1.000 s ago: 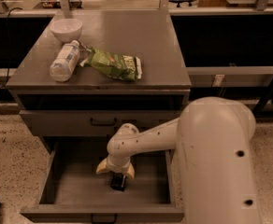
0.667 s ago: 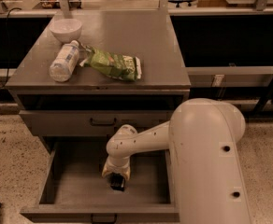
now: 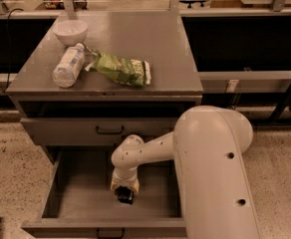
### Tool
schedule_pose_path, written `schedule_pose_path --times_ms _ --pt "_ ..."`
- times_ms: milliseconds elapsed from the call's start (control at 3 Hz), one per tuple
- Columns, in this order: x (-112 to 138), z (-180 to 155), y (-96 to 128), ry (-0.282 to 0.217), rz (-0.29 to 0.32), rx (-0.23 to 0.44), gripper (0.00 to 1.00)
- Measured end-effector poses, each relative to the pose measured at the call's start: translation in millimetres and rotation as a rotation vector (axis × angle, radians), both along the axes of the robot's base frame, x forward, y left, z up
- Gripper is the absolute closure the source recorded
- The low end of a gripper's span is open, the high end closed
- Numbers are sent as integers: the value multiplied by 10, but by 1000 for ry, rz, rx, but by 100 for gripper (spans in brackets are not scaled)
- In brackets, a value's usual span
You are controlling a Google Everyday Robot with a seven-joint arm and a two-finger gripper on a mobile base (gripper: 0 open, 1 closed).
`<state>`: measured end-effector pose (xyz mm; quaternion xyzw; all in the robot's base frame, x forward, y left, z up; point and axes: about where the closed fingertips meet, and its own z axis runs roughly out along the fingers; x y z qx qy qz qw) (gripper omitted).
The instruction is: Pick rxbar chocolate from middle drawer and place on counter
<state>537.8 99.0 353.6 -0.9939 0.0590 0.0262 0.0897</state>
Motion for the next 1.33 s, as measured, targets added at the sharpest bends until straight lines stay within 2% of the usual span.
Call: schedule_pose_path --times_ms 333,667,1000,1333 --pt "0 12 0 0 0 0 60" --pt "6 -17 23 9 -3 12 85" --pt "6 6 23 9 -3 12 100" --pt "-32 257 -46 -42 -36 97 100"
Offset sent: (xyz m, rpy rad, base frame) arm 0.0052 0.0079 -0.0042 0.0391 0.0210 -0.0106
